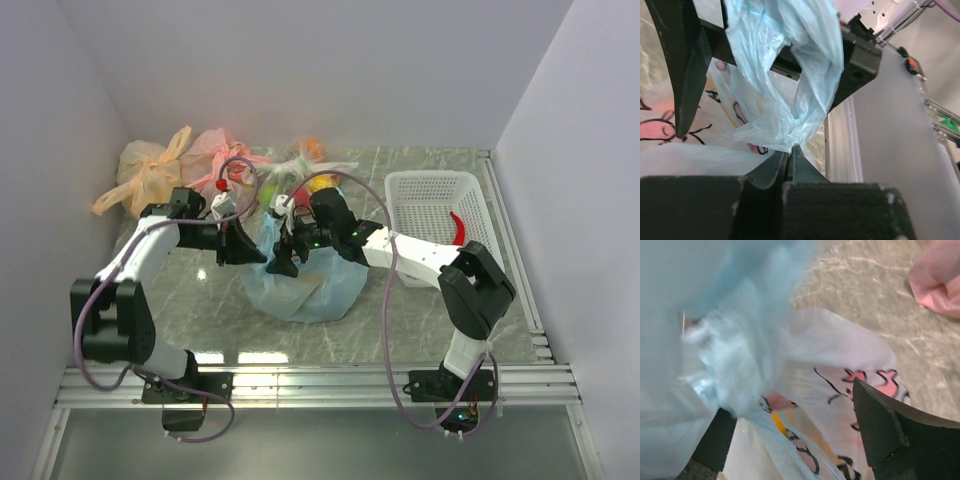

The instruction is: Place the fake fruits into the plastic bag and tie a complex knot

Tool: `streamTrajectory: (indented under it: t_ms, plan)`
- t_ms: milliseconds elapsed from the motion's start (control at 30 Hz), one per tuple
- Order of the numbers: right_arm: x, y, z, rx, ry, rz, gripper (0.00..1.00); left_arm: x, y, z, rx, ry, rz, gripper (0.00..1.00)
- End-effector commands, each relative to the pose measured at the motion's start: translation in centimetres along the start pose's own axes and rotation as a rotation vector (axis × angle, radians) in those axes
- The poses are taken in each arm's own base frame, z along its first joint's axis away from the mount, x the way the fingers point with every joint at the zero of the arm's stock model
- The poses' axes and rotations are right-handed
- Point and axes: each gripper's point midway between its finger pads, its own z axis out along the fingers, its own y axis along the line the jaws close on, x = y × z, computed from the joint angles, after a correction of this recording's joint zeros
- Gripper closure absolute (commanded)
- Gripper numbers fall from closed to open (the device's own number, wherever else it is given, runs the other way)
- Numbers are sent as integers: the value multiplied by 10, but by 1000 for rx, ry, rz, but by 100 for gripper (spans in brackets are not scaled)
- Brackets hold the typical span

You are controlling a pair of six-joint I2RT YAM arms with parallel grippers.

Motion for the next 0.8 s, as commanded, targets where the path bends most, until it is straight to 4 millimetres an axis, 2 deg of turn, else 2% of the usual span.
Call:
streamTrajectory:
  t_ms: [0,33,67,133,200,233,267,300,333,367,433,467,500,567,633,700,733,767]
  plan:
    - [-37,-4,5,-36,-114,-93,9,-7,-23,4,97,-68,35,99]
    - [-39,2,7,-71,-124,-75,14,-12,-20,3,95,-70,61,99]
    - [-41,5,8,-88,-131,-70,29,-15,-17,4,99,-82,53,98]
    - [-45,10,5,-108,-140,-58,48,-20,-12,3,97,-87,59,91]
    - [-50,13,0,-108,-140,-58,92,-20,-9,-1,78,-78,70,77]
    - [-48,12,-2,-99,-126,-47,100,-20,-8,-3,69,-71,77,60]
    - [-45,14,-4,-105,-119,-46,100,-20,-6,-5,55,-59,89,44]
    - [-39,14,-7,-102,-107,-36,100,-16,-2,-10,29,-30,32,13]
    - [-42,16,-12,-99,-115,-43,100,-18,9,-13,1,-16,63,1]
    - [-40,18,-13,-101,-111,-42,100,-19,11,-14,-22,2,73,1]
    - [-36,20,-16,-102,-100,-37,100,-7,29,-21,-168,83,-67,1]
    - [-35,20,-17,-99,-97,-32,100,-40,46,-28,-293,39,127,1]
    - [-35,21,-18,-96,-97,-28,100,-37,57,-42,-428,17,23,1]
    - [-38,22,-20,-94,-101,-24,100,-63,50,-54,-525,-6,140,1]
    - [-40,22,-22,-89,-104,-8,100,-84,49,-72,-641,-45,155,1]
    - [-44,22,-24,-88,-106,3,100,-115,35,-90,-753,-159,197,1]
    - [-43,21,-24,-83,-102,23,100,-114,33,-95,-804,-177,181,1]
    - [-44,19,-26,-79,-106,30,100,-117,18,-98,-820,-190,214,1]
